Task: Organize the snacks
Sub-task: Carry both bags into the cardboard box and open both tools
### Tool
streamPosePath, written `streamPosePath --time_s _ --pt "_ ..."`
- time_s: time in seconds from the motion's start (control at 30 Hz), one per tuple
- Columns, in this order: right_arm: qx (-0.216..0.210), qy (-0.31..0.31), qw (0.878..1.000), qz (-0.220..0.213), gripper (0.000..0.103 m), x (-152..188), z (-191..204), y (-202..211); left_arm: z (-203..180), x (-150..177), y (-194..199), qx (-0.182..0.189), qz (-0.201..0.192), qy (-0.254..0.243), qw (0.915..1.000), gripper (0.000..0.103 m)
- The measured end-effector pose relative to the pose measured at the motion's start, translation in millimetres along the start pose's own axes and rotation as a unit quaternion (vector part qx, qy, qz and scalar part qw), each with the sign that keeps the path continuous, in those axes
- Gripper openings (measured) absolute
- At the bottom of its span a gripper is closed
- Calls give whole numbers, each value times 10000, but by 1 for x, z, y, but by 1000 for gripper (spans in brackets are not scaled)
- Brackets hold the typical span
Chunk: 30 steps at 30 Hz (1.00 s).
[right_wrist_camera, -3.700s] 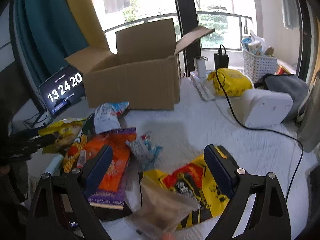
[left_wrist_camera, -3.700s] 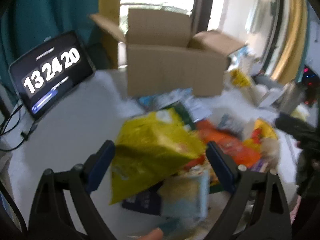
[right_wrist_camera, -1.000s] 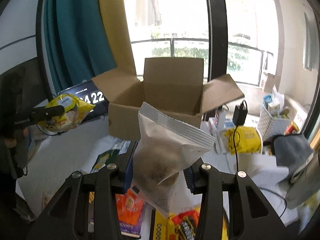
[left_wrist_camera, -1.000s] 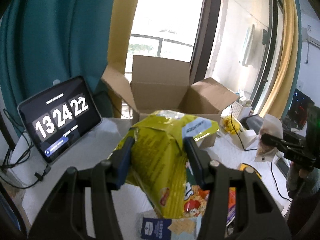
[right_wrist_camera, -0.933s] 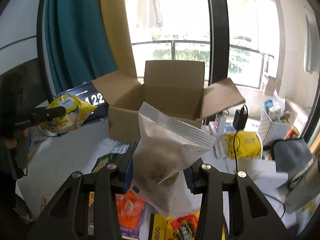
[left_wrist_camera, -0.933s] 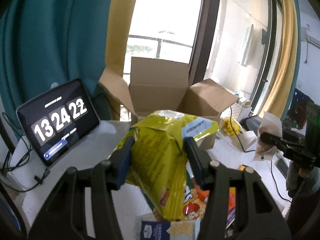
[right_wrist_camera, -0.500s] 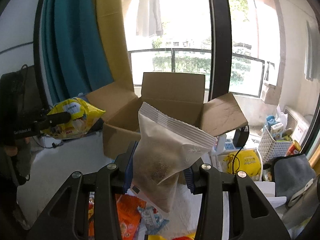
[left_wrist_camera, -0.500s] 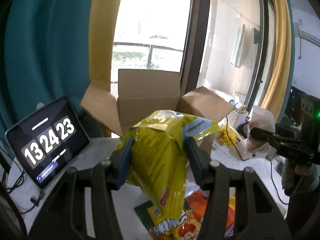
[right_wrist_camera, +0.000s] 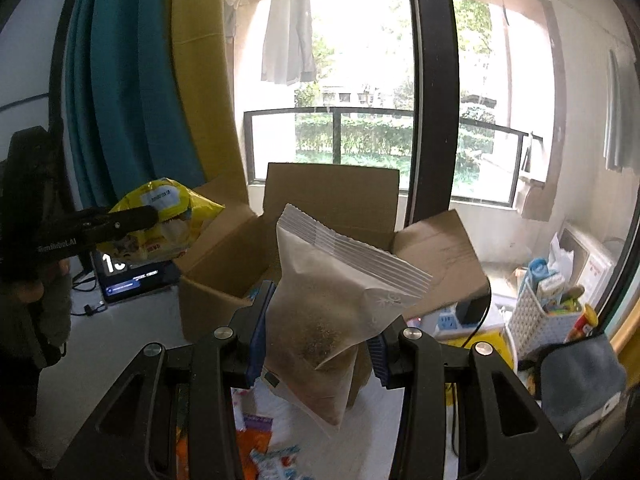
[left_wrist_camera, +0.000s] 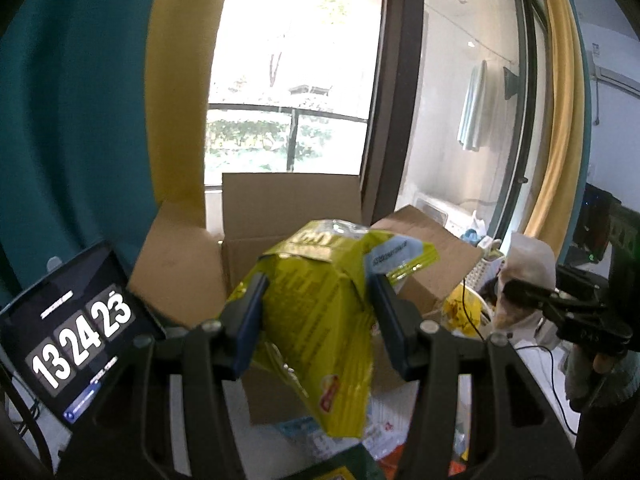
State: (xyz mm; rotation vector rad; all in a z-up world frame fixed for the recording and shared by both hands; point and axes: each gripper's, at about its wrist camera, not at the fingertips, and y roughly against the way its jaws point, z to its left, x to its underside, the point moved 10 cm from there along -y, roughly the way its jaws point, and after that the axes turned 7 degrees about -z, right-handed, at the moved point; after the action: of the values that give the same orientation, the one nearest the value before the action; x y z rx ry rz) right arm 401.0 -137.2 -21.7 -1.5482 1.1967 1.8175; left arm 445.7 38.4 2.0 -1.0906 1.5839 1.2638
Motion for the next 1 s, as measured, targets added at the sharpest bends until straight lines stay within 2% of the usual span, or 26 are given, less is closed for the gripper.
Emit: streamPosePath --time_s 0.2,0.53,0.77,1.0 --pt "83 82 9998 -161 44 -20 -13 -24 -1 -9 -34 -26 -18 -96 9999 54" --pt "222 -276 9990 -289 44 -38 -41 -74 14 -18 -90 -241 -31 -122 9996 54" --pt "172 -310 9993 -76 44 -40 -42 -128 20 -28 -127 -374 64 -193 9991 56" --pt "150 -340 9991 192 44 -48 -40 -185 39 -34 -161 -634 260 -17 9976 56"
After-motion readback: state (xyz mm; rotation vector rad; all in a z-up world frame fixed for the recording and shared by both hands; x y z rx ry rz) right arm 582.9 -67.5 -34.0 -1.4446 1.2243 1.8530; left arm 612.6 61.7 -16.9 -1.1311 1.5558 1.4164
